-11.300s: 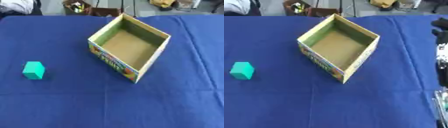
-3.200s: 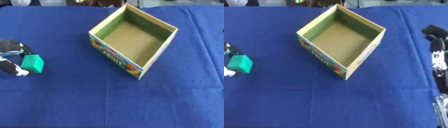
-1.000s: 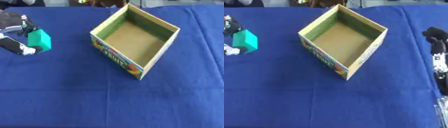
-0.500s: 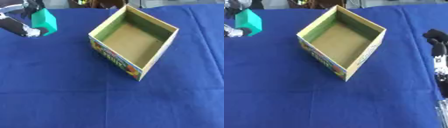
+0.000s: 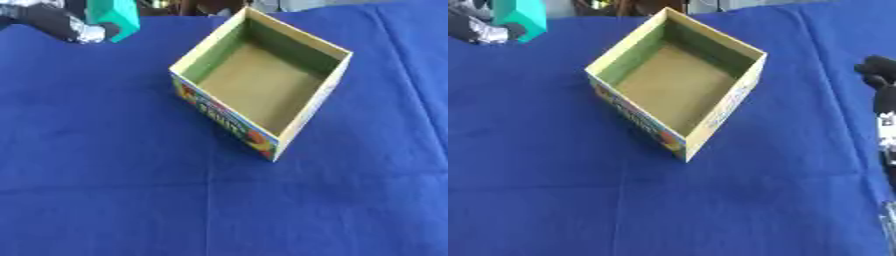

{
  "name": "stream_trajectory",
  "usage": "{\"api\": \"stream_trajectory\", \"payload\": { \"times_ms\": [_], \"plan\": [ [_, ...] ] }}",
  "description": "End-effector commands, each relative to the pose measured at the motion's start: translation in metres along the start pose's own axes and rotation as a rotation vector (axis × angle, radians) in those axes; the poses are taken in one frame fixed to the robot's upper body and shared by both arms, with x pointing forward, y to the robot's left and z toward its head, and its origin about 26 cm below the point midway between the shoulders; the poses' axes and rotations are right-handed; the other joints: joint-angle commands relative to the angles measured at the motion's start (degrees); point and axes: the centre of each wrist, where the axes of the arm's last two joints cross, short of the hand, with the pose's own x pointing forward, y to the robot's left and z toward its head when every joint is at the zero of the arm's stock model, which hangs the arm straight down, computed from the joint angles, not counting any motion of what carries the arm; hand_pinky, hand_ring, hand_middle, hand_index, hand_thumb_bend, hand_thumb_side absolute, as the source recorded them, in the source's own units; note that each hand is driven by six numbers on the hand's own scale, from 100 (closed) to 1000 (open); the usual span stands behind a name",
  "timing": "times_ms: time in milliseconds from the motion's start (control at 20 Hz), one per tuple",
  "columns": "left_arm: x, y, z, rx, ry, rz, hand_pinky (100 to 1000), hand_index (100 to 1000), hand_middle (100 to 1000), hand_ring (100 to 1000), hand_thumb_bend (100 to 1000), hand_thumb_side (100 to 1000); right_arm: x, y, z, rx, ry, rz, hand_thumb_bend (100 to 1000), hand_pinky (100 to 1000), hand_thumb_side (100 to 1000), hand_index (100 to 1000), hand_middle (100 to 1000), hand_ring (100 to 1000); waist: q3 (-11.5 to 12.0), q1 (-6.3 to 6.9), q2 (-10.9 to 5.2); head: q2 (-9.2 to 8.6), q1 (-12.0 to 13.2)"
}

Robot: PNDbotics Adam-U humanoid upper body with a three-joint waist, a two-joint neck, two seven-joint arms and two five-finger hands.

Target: Pick up objects on the table and place them in the box.

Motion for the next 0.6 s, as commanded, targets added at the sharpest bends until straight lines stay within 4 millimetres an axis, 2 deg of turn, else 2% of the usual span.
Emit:
{"api": "stream_trajectory", "payload": {
  "times_ms": [50,600],
  "plan": [
    [0.005,0.019,-0.009,0.075,-0.003,-0.019,245,523,351,333,100,719,0.006,-0.002,-0.007,0.006,-0.041,-0.006,100,888,843,854,729,910,-0.6,0.03,-0.77,-1.05,0.9],
    [0.043,0.034,-0.053,0.255,-0.004,-0.02,259,523,348,335,100,704,0.012,0.007,-0.021,0.016,-0.081,-0.068,100,890,836,854,727,911,-4.6,0.35,0.74,-2.52,4.7]
  ]
}}
